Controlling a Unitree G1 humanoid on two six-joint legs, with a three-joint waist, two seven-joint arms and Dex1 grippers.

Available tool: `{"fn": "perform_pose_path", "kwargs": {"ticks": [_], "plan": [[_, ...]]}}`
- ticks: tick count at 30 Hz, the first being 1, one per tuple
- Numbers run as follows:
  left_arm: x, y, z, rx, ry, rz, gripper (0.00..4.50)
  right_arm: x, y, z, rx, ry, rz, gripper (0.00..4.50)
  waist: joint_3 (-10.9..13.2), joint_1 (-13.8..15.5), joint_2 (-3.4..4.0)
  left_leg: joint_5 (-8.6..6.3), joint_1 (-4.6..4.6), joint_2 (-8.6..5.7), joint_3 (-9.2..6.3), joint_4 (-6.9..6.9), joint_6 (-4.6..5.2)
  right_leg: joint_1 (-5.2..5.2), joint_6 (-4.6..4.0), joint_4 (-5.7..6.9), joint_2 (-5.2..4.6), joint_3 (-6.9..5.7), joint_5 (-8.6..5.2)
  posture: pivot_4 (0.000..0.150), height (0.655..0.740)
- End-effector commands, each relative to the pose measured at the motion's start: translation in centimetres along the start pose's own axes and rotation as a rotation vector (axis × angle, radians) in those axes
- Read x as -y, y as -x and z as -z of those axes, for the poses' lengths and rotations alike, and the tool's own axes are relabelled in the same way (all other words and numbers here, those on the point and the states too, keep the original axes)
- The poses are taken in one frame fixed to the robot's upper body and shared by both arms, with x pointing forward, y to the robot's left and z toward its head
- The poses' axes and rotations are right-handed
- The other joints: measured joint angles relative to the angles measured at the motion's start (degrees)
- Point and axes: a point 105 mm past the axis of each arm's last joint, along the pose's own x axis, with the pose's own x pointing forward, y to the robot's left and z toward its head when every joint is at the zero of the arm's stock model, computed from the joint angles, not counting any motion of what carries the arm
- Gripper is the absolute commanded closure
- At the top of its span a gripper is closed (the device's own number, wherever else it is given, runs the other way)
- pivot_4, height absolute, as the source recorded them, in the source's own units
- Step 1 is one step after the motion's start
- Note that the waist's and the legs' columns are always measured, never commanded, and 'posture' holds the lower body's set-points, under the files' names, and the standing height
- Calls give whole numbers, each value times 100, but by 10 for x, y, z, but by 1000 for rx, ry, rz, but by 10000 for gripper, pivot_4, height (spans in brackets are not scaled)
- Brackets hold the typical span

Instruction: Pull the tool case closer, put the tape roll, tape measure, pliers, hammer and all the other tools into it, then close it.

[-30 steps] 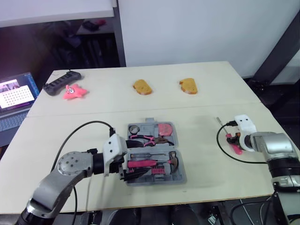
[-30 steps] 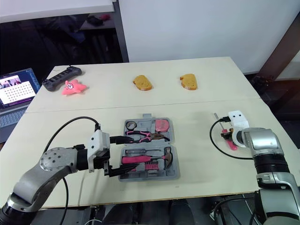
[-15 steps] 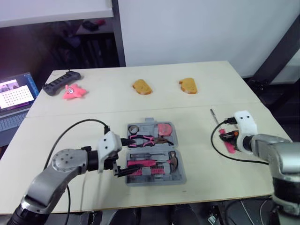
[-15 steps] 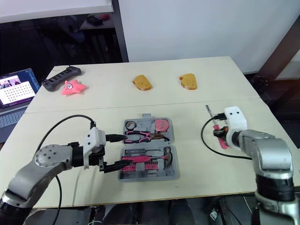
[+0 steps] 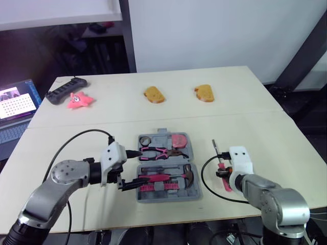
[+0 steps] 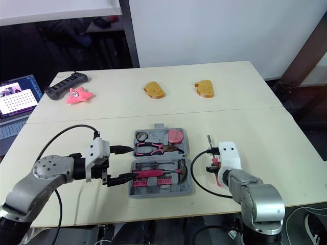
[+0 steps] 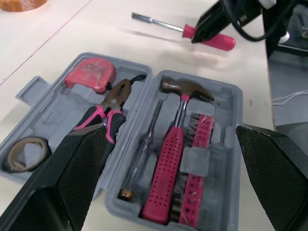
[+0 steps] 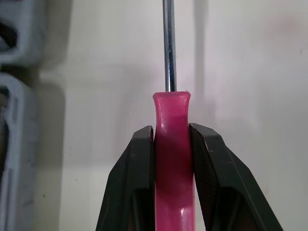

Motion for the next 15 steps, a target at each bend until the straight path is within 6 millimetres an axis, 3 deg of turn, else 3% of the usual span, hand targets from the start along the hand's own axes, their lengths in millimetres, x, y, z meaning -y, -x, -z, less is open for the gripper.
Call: {"fn": "perform_pose_path", "kwargs": {"ticks": [1, 5, 10, 14, 15], "plan": [[-3, 4, -6, 10, -40, -11, 0, -4, -3, 5, -3, -15, -31, 21368, 0, 0, 0, 0, 0, 0, 1, 0, 0, 0, 0, 0, 0, 0, 0, 1500, 7219], [-3, 4, -4, 4, -39, -15, 0, -8, -5, 2, 21, -27, -71, 2101, -3, -16, -5, 0, 7, 0, 1, 1, 0, 8, 0, -1, 1, 0, 0, 1500, 7219], [-4, 5, -4, 4, -37, -32, 0, 9, 22, -45, 164, 113, -100, 962, 2, -15, 3, 0, 4, -2, 6, 2, 1, 6, 1, -2, -1, 2, 0, 1500, 7219], [-5, 4, -4, 5, -35, -40, 0, 7, 56, -85, 224, 442, -263, 962, 18, -15, 17, -1, 3, 0, 7, 4, 4, 9, 2, -6, -1, -2, 0, 1500, 7219], [-5, 3, -3, 6, -34, -40, 0, 2, 62, -93, 226, 599, -318, 962, 19, -16, 17, -2, 2, 2, 7, 3, 6, 9, 2, -7, 0, -5, 0, 1500, 7219]]}}
